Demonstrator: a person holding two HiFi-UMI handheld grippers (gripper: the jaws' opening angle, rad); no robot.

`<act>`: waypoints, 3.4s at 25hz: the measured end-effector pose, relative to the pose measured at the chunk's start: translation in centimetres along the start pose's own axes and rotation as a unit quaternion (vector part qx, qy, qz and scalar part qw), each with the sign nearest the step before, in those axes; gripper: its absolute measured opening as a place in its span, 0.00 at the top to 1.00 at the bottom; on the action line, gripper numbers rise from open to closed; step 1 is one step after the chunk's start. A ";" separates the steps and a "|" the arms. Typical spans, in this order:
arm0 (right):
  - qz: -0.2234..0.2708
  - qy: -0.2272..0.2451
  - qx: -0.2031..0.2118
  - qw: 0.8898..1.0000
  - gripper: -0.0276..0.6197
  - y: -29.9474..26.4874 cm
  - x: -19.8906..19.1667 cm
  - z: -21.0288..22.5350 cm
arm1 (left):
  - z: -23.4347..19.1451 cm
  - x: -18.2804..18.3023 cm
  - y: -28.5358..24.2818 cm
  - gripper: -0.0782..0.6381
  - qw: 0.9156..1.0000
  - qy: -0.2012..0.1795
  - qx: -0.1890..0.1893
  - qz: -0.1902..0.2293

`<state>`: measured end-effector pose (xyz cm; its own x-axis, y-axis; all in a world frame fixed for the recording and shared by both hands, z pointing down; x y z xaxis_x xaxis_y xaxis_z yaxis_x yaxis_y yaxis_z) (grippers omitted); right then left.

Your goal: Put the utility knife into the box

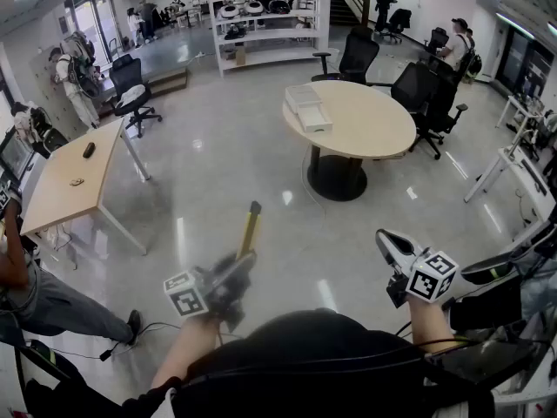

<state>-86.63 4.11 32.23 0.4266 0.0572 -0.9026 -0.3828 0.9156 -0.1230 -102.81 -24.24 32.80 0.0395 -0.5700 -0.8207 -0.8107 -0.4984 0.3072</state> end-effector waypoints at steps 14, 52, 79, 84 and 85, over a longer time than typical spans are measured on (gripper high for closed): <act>0.010 -0.022 -0.001 1.000 0.94 -0.7 -0.1 -0.3 | -0.6 0.4 1.0 0.79 1.000 0.002 -0.002 -0.001; 0.061 -0.033 -0.059 0.996 0.94 19.8 9.7 27.4 | 4.1 -14.1 -36.0 0.79 0.993 0.044 -0.085 -0.073; 0.134 -0.035 -0.256 0.957 0.93 7.9 21.2 45.2 | -22.4 -9.5 -61.3 0.79 0.955 0.094 -0.242 -0.143; 0.129 -0.048 -0.281 0.950 0.93 6.6 22.5 49.0 | -26.2 -10.0 -65.3 0.79 0.951 0.111 -0.245 -0.155; 0.129 -0.049 -0.284 0.949 0.94 6.6 22.8 50.0 | -26.6 -10.4 -66.2 0.79 0.949 0.113 -0.246 -0.159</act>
<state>-38.51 31.38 31.48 0.3230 0.3124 -0.8933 -0.8528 0.5053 -0.1317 -34.00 -2.69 33.82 0.4060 -0.4386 -0.8017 -0.3679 -0.8815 0.2960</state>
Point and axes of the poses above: the fingertips, and each gripper's own axes: y backward along the fingers, z to its right, x out of its top, the point moved 3 cm from there along y, backward along the fingers, and after that the axes turned 10 degrees about -y, right-handed, at the moved point
